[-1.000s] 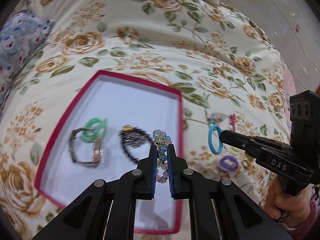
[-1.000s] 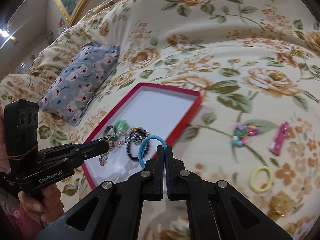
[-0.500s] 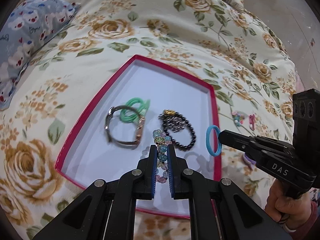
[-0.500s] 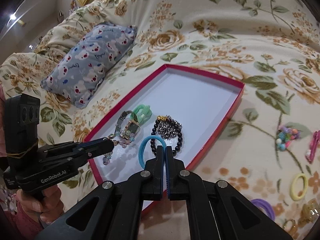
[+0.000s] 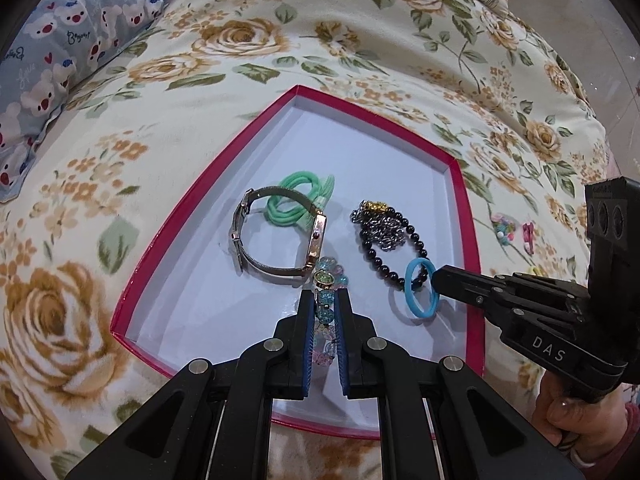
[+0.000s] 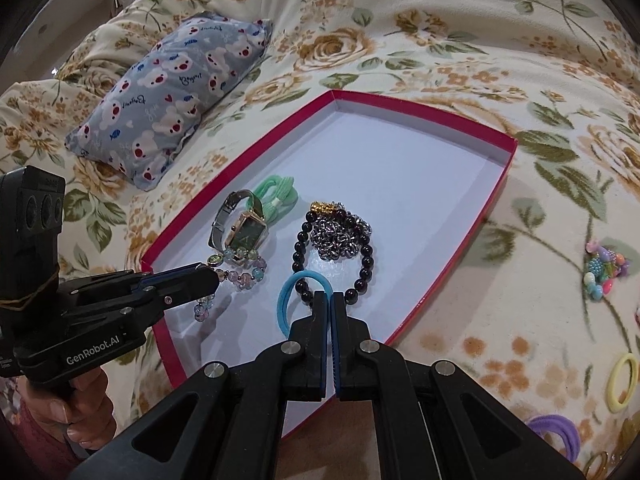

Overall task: Organize jewelry
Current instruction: 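Carry both items into the box and open both tools to release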

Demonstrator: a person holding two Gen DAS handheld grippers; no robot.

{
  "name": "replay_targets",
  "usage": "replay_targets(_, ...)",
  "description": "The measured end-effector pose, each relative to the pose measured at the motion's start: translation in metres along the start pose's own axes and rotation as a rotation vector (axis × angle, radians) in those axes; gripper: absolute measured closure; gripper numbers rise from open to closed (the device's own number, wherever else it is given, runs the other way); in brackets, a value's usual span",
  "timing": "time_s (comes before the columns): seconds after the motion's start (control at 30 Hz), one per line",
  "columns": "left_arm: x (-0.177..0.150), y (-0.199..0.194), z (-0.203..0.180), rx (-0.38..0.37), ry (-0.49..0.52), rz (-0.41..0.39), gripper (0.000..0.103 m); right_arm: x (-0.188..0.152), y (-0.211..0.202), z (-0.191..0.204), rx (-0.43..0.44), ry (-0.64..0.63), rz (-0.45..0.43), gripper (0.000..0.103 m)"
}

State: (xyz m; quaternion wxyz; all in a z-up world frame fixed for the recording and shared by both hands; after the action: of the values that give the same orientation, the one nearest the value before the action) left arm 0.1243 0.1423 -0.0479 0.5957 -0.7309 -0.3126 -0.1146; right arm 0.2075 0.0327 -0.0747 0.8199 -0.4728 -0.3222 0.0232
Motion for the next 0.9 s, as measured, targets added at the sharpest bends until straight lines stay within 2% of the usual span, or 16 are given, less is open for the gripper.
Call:
replay_targets(0.33, -0.003, 0.006, 0.0, 0.017, 0.008, 0.014, 0.094, 0.002, 0.003, 0.0, 0.011, 0.004, 0.003, 0.096)
replay_targets(0.5, -0.003, 0.005, -0.002, 0.027, 0.013, 0.018, 0.088, 0.002, -0.001, -0.004, 0.028, 0.032, -0.007, 0.092)
replay_targets(0.73, -0.001, -0.008, -0.009, 0.037, 0.027, -0.01, 0.084, 0.004, -0.024, -0.009, 0.047, 0.066, -0.067, 0.072)
replay_targets(0.9, 0.0, -0.016, -0.019, 0.022, 0.047, -0.025, 0.083, 0.004, -0.049, -0.023, 0.035, 0.114, -0.12, 0.07)
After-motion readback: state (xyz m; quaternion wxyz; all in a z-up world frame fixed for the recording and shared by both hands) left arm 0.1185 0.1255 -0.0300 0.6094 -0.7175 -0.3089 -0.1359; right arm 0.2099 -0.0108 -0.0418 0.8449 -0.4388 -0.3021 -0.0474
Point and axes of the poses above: each gripper's, at about its wrist camera, not at the fingertips, and y roughly the way its jaws point, z to its left, x to its top, the point moved 4 cm from there along y, roughly the way its jaws point, and after that the axes turned 1 degree about x, right-handed, at the moved point
